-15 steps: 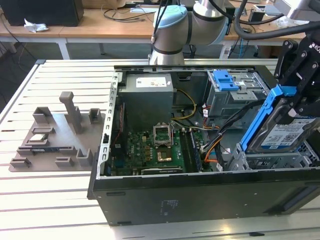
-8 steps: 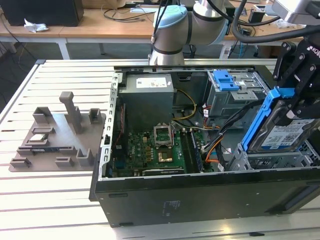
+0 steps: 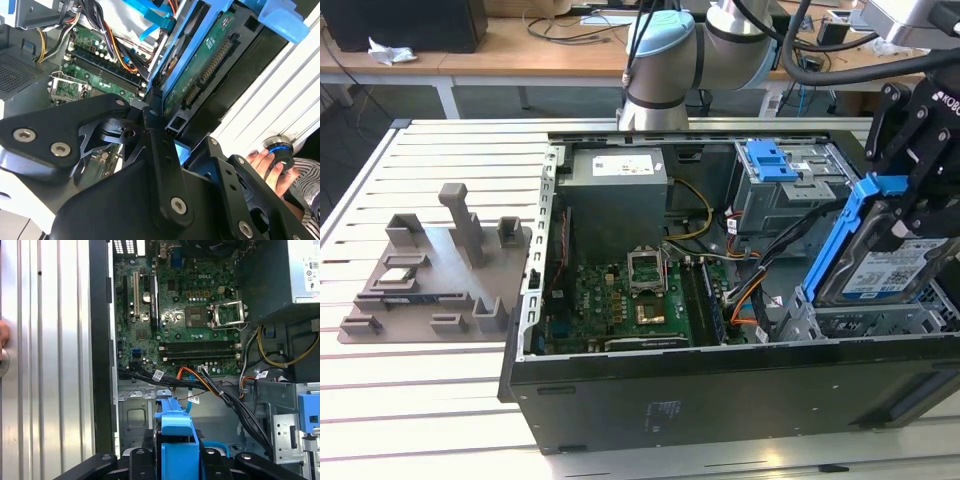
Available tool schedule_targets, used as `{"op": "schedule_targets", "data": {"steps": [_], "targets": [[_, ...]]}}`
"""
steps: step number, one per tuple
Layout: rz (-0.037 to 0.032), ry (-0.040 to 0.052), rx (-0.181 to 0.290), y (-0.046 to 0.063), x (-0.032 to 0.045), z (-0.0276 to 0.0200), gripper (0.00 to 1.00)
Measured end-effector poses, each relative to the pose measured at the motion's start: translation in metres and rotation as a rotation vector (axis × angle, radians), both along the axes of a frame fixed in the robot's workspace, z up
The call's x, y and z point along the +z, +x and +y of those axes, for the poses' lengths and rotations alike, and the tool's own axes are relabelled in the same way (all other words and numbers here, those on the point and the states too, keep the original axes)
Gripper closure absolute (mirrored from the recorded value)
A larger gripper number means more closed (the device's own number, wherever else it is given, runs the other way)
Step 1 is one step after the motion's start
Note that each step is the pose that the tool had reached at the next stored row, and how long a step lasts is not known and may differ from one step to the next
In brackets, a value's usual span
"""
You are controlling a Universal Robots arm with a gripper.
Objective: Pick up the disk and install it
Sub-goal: 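Insert the disk into the insertion slot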
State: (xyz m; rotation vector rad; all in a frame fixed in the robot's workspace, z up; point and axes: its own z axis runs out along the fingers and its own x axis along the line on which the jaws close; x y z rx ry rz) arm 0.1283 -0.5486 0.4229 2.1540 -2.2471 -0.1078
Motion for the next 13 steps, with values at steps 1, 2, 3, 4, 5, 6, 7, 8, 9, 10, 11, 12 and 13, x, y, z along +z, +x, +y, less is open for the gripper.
{"op": "schedule_targets", "data": {"steps": [1, 2, 3, 4, 5, 6, 7, 8, 9, 10, 11, 12, 13], "targets": [[-0.0009, -0.0006, 0.0, 0.0, 0.0011, 0.0, 0.63], [-0.0011, -0.0007, 0.0, 0.0, 0.0011, 0.0001, 0.63], [-0.0011, -0.0007, 0.0, 0.0, 0.0011, 0.0001, 0.63], [-0.0011, -0.0009, 0.0, 0.0, 0.0006, 0.0001, 0.63], [-0.0005, -0.0011, 0.0, 0.0, -0.0016, 0.0001, 0.63], [0.0003, -0.0011, 0.0, 0.0, -0.0042, 0.0, 0.63], [0.0007, -0.0011, 0.0, 0.0, -0.0066, 0.0001, 0.63], [0.0011, -0.0011, 0.0, 0.0, -0.0085, 0.0001, 0.63], [0.0017, -0.001, 0.0, 0.0, -0.0109, 0.0001, 0.63], [0.0018, -0.0012, 0.0, 0.0, -0.0115, 0.0001, 0.63], [0.0018, -0.001, 0.0, 0.0, -0.012, 0.0001, 0.63], [0.0019, -0.0009, 0.0, 0.0, -0.0127, 0.0001, 0.63], [0.0019, -0.0009, 0.0, 0.0, -0.0133, 0.0001, 0.63]]}}
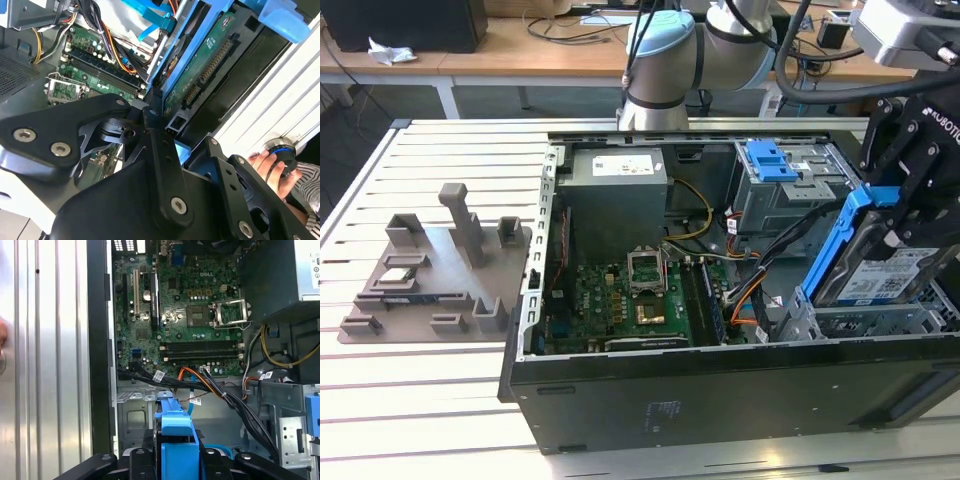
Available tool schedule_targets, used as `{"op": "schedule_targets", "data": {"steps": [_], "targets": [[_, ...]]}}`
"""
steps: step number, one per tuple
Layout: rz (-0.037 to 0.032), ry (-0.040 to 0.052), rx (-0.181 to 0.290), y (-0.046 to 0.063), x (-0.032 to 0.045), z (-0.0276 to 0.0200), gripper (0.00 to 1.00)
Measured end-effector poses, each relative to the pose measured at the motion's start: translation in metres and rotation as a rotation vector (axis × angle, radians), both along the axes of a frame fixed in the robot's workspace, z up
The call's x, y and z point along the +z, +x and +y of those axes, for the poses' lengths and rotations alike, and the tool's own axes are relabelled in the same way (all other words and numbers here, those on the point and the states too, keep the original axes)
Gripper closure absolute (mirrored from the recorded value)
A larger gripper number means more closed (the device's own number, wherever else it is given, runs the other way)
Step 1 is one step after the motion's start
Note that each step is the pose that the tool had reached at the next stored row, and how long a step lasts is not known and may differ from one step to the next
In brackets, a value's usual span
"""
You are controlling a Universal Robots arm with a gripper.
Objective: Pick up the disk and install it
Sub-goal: 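Insert the disk into the insertion slot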
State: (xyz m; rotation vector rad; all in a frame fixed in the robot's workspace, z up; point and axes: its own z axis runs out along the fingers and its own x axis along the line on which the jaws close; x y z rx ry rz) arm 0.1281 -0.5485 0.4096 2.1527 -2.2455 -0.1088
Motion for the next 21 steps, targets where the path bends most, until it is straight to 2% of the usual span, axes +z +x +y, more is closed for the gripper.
{"op": "schedule_targets", "data": {"steps": [4, 9, 16, 17, 18, 21], "targets": [[0.0007, 0.0, 0.0, 0.0, -0.0108, 0.0, 0.63], [0.0009, -0.0001, 0.0, 0.0, -0.0176, 0.0, 0.63], [0.0009, -0.0001, 0.0, 0.0, -0.0185, 0.0, 0.62], [0.0009, -0.0001, 0.0, 0.0, -0.0186, 0.0, 0.56], [0.0009, -0.0001, 0.0, 0.0, -0.0189, 0.0, 0.89], [0.0009, -0.001, 0.0, 0.005, -0.0191, 0.0026, 0.89]]}}
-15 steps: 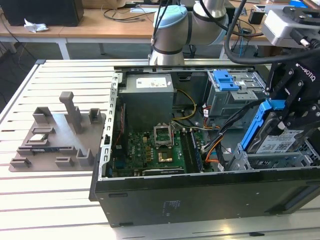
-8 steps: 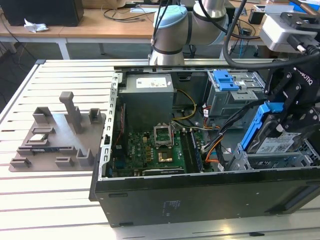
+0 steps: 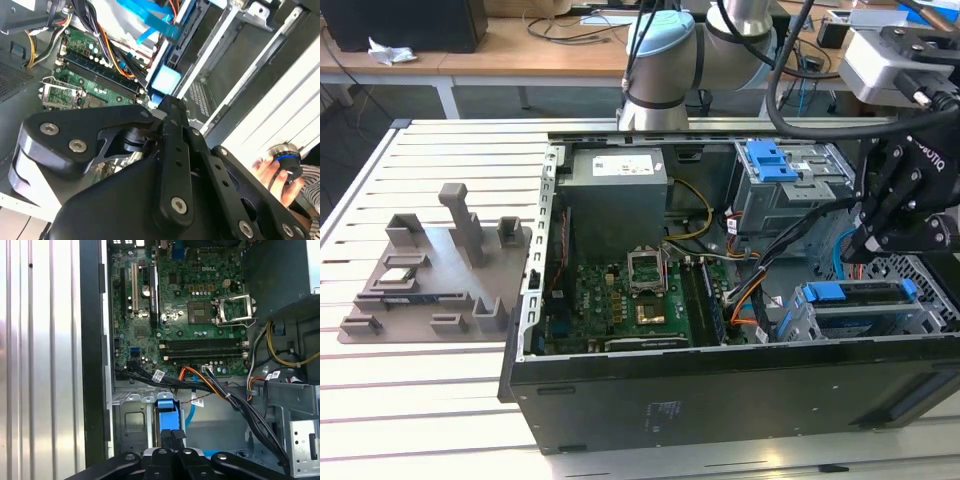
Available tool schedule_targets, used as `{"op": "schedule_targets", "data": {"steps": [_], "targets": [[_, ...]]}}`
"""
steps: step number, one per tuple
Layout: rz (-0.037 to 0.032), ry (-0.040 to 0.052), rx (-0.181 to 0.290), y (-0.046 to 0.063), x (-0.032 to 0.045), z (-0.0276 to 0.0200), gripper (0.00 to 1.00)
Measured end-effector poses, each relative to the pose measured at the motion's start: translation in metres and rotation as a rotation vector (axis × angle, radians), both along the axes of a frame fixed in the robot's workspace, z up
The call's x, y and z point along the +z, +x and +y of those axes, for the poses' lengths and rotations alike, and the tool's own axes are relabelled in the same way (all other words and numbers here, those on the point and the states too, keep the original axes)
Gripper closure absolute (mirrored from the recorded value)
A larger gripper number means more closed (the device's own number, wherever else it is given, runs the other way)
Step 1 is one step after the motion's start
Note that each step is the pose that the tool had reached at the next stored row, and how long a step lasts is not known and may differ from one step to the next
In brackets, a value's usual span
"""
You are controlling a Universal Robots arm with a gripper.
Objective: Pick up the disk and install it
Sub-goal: 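Insert the disk into the insertion slot, then insert the first disk wire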
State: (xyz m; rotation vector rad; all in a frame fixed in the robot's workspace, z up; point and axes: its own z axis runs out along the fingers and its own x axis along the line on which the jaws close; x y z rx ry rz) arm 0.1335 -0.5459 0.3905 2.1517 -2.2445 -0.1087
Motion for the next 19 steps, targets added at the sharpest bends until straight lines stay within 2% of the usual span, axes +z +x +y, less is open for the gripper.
{"op": "schedule_targets", "data": {"steps": [3, 5, 6, 10, 19], "targets": [[0.0007, -0.0004, 0.0, 0.011, -0.0005, 0.0033, 0.89], [0.0037, -0.0016, 0.0, 0.022, -0.0029, 0.0052, 0.89], [0.0063, -0.0036, 0.0, 0.032, -0.0052, 0.0065, 0.89], [0.0077, -0.0057, 0.0, 0.049, -0.0075, 0.0079, 0.89], [0.0076, -0.0058, 0.0, 0.05, -0.0074, 0.0079, 0.89]]}}
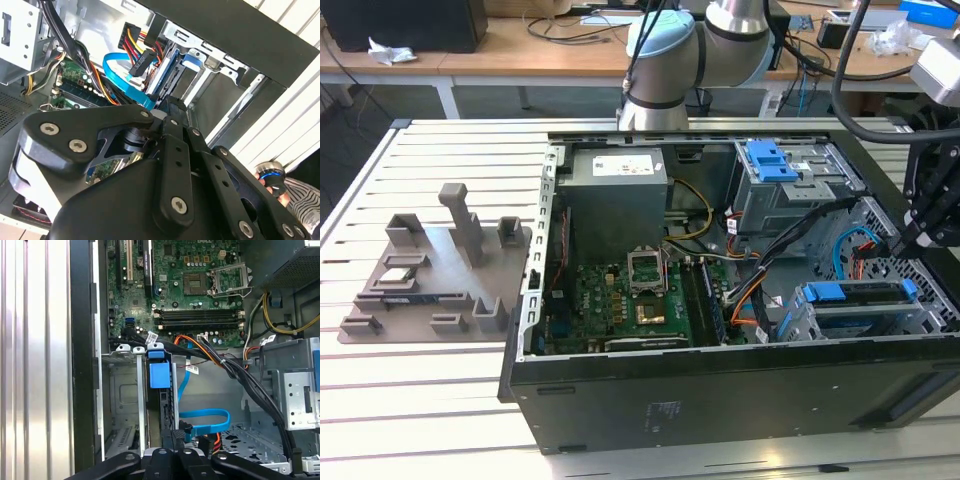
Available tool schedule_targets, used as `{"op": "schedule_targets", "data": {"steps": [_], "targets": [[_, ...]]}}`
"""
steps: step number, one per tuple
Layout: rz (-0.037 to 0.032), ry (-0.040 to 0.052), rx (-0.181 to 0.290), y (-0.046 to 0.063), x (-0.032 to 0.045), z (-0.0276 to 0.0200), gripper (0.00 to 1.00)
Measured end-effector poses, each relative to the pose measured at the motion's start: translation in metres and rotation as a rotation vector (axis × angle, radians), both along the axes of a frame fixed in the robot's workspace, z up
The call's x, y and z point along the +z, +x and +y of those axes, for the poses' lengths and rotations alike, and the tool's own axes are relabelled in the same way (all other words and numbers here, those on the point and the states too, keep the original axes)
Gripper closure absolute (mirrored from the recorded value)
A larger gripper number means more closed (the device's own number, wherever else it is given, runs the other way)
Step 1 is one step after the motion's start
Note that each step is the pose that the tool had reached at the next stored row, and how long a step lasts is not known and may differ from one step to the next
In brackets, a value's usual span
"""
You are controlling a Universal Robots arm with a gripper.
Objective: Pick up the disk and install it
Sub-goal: 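Insert the first disk wire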
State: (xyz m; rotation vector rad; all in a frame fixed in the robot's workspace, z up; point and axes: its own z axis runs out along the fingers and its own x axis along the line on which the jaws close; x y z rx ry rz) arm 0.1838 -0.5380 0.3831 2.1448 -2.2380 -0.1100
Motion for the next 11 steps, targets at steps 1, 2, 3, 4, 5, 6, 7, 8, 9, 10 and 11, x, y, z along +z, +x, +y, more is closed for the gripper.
{"op": "schedule_targets", "data": {"steps": [1, 2, 3, 4, 5, 6, 7, 8, 9, 10, 11], "targets": [[0.0, 0.0, 0.0, 0.0, 0.0, 0.0, 0.89], [0.0001, -0.0001, 0.0, 0.001, 0.0, 0.0004, 0.89], [0.0, -0.0001, 0.0, 0.003, -0.0001, 0.001, 0.89], [0.0001, -0.0007, 0.0, 0.005, -0.0001, 0.0021, 0.89], [0.0001, -0.0011, 0.0, 0.008, -0.0002, 0.0035, 0.89], [0.0002, -0.0011, 0.0, 0.009, -0.0003, 0.0042, 0.89], [0.0002, -0.0013, 0.0, 0.011, -0.0005, 0.0055, 0.89], [0.0002, -0.0014, 0.0, 0.013, -0.0005, 0.0061, 0.89], [0.0001, -0.0014, 0.0, 0.014, -0.0006, 0.0063, 0.89], [0.0001, -0.0014, 0.0, 0.014, -0.0006, 0.0064, 0.89], [0.0002, -0.0013, 0.0, 0.014, -0.0007, 0.0066, 0.89]]}}
